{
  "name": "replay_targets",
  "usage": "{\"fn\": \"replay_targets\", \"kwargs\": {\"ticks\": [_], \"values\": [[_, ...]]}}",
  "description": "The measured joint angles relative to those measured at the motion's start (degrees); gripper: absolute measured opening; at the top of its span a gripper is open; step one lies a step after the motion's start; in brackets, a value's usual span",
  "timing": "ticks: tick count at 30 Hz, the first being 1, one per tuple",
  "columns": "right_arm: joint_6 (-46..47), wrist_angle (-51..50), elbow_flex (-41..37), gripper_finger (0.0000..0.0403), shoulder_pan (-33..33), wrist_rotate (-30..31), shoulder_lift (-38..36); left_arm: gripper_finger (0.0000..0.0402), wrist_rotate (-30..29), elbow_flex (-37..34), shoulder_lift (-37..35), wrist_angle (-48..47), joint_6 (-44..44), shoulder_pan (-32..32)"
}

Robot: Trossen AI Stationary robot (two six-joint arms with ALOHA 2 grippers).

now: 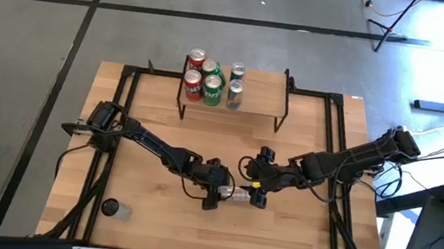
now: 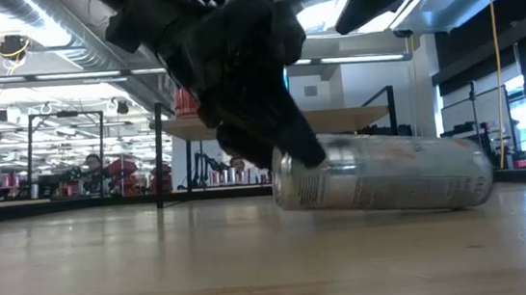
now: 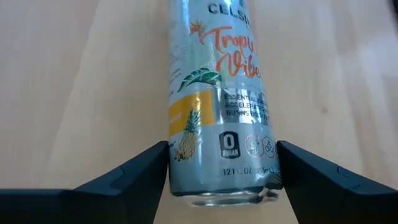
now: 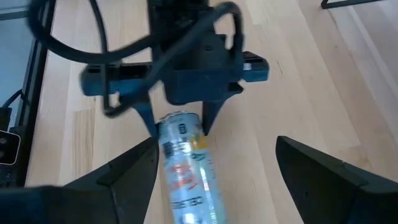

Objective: Place canned beverage on shelf
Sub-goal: Put the top white/yellow soda can on the shelf, then put the top white-yellow soda can on the shelf

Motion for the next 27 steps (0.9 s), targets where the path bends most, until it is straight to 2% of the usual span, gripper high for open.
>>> {"fn": "replay_targets", "kwargs": {"ticks": [7,10,12,17,23,27], "values": [[-0.02,0.02,0.00,0.0308,0.00,0.42,0.00,0.0338,-2.97,0.03,-0.02,-0.79,-0.11,-0.24],[0.00,0.02,0.00,0.0308,0.00,0.42,0.00,0.0350,-2.97,0.08,-0.11,-0.07,0.21,-0.26],[0.00,0.02,0.00,0.0308,0.00,0.48,0.00,0.0351,-3.22,0.08,-0.13,0.41,-0.66,-0.26],[0.00,0.05,0.00,0.0308,0.00,1.03,0.00,0.0352,-10.28,0.23,0.57,1.23,-5.01,-0.75],[0.00,0.24,0.00,0.0308,-0.01,1.04,-0.02,0.0342,-6.85,0.16,4.20,1.60,-7.32,-0.75],[-0.02,0.24,0.02,0.0308,0.00,1.60,-0.02,0.0317,-6.91,0.32,5.14,1.37,-7.11,-1.11]]}}
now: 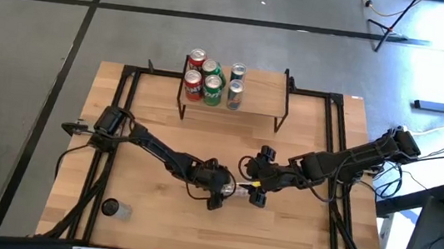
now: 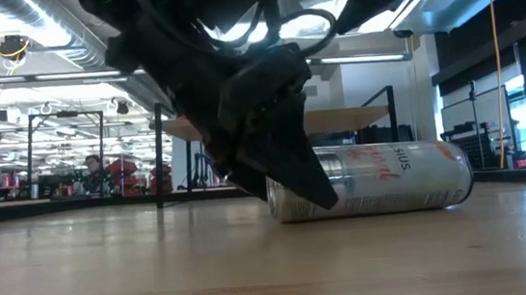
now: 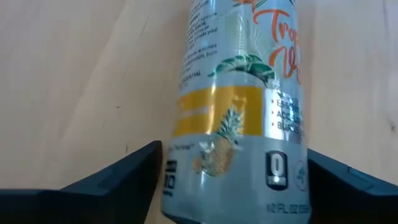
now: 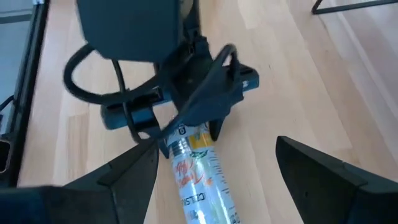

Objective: Place canned beverage on shelf
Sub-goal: Put the top white-yellow soda can on the shelf

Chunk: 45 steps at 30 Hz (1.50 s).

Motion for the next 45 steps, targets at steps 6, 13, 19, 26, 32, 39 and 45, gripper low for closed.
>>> {"fn": "replay_targets", "kwargs": {"ticks": [6,13,19,26,32,39,45], "values": [[0.19,-0.16,0.00,0.0308,0.02,-0.21,0.00,0.0230,-1.42,-0.17,-0.97,0.33,3.46,-0.07],[0.22,-0.24,0.00,0.0308,0.04,-2.08,-0.52,0.0223,-0.14,-0.20,-4.56,0.50,7.39,-0.36],[0.63,-0.85,0.43,0.0308,0.02,-2.25,-0.66,0.0223,0.25,-0.22,-4.87,-0.61,6.46,-0.39],[0.91,-9.15,10.02,0.0308,0.48,-2.67,-5.35,0.0223,-4.14,-0.22,-13.91,-4.62,6.20,-1.19],[3.05,-13.19,13.21,0.0308,0.95,-0.55,-13.40,0.0223,-11.36,-0.22,-26.30,-7.14,7.40,-2.34],[2.90,-3.23,3.93,0.0308,4.67,12.23,-22.71,0.0223,-22.71,-0.18,-38.79,-4.83,8.49,-4.28],[-9.59,36.50,-8.88,0.0308,1.79,11.32,-22.03,0.0223,-26.41,-0.10,-42.46,5.95,10.91,-4.40]]}}
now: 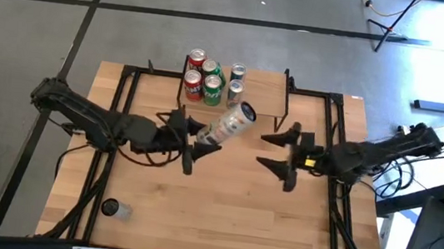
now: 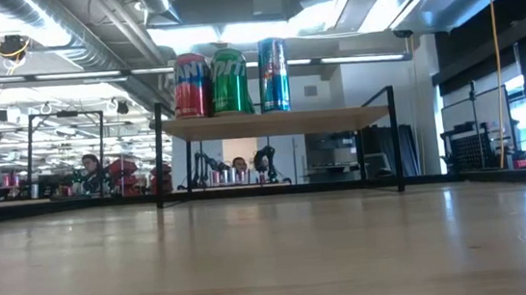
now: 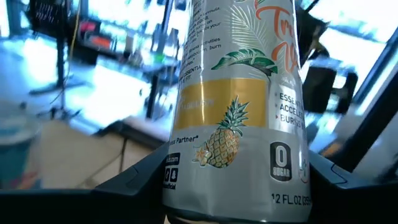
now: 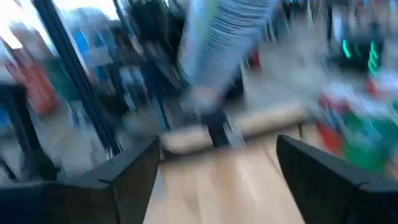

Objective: Place canned beverage on shelf
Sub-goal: Put the top white-yellow soda can on the shelf

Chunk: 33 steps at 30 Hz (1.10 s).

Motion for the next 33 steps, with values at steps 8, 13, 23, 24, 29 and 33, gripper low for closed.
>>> {"fn": "replay_targets", "kwargs": {"ticks": [8,13,23,24,29,33], "values": [[-8.42,34.02,-1.29,0.0308,-8.08,-11.99,10.20,0.0223,2.19,0.02,0.28,8.74,2.54,-0.07],[-8.02,33.23,1.99,0.0308,-9.35,-16.49,13.06,0.0223,2.07,0.02,0.32,8.72,2.48,-0.02],[-1.02,33.25,3.11,0.0334,-12.94,-18.80,13.35,0.0223,2.14,0.02,0.34,8.48,2.46,-0.04],[-0.14,33.34,3.11,0.0342,-13.30,-18.56,13.49,0.0223,2.16,-0.01,0.34,8.42,2.46,-0.04],[0.58,38.24,3.15,0.0380,-13.48,-18.12,15.65,0.0223,2.10,-0.01,0.32,8.45,2.49,0.08],[0.69,43.10,3.15,0.0392,-13.44,-16.89,18.19,0.0223,2.31,-0.01,0.34,8.03,2.46,0.54]]}}
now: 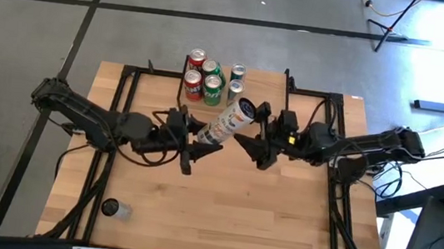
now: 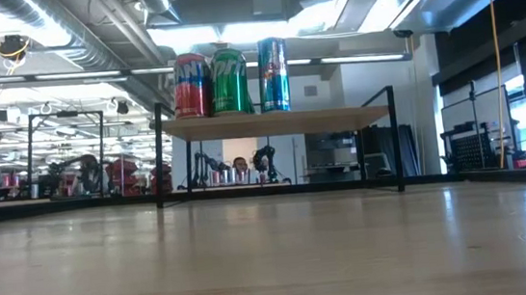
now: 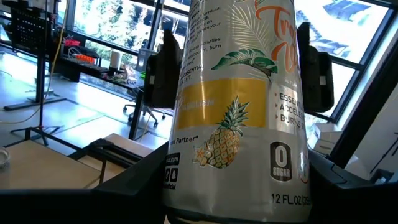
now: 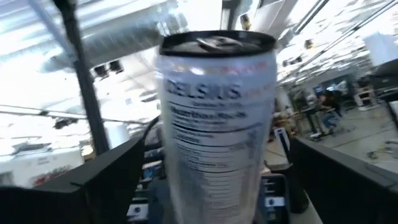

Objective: Place canned beverage on shelf
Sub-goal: Put the top white-yellow soda can on the shelf

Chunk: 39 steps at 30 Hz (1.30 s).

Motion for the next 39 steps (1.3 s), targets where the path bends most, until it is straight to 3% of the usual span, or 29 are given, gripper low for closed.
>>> {"fn": "replay_targets", "kwargs": {"ticks": [6,14,18,21,23,30,35,39], "values": [[0.06,2.85,1.73,0.0385,-0.04,2.22,1.65,0.0223,-0.15,0.00,0.00,-0.74,-0.02,0.87],[-1.56,-12.83,12.60,0.0362,-0.83,2.74,4.30,0.0223,-0.28,0.00,0.42,-1.63,-0.03,1.78],[-3.58,-15.97,15.94,0.0325,-0.81,2.29,5.49,0.0223,-0.41,0.00,0.42,-1.35,0.09,1.75],[-4.74,-16.41,16.20,0.0269,-0.79,1.85,5.49,0.0223,-0.20,0.00,0.42,-1.09,0.30,1.65],[-4.37,-16.83,16.22,0.0228,-1.09,1.39,5.19,0.0235,0.42,0.00,0.42,-1.25,0.63,1.69],[-6.30,-20.00,16.22,0.0226,-2.31,0.48,3.76,0.0308,0.46,0.00,-0.21,-1.79,-0.17,1.69],[-7.88,-29.11,16.22,0.0226,-4.16,0.30,-1.82,0.0326,0.74,0.02,-4.37,-13.19,-0.62,1.23],[-7.94,-43.24,16.24,0.0226,-8.18,0.12,-7.43,0.0328,0.58,0.07,-7.40,-24.87,-5.11,1.30]]}}
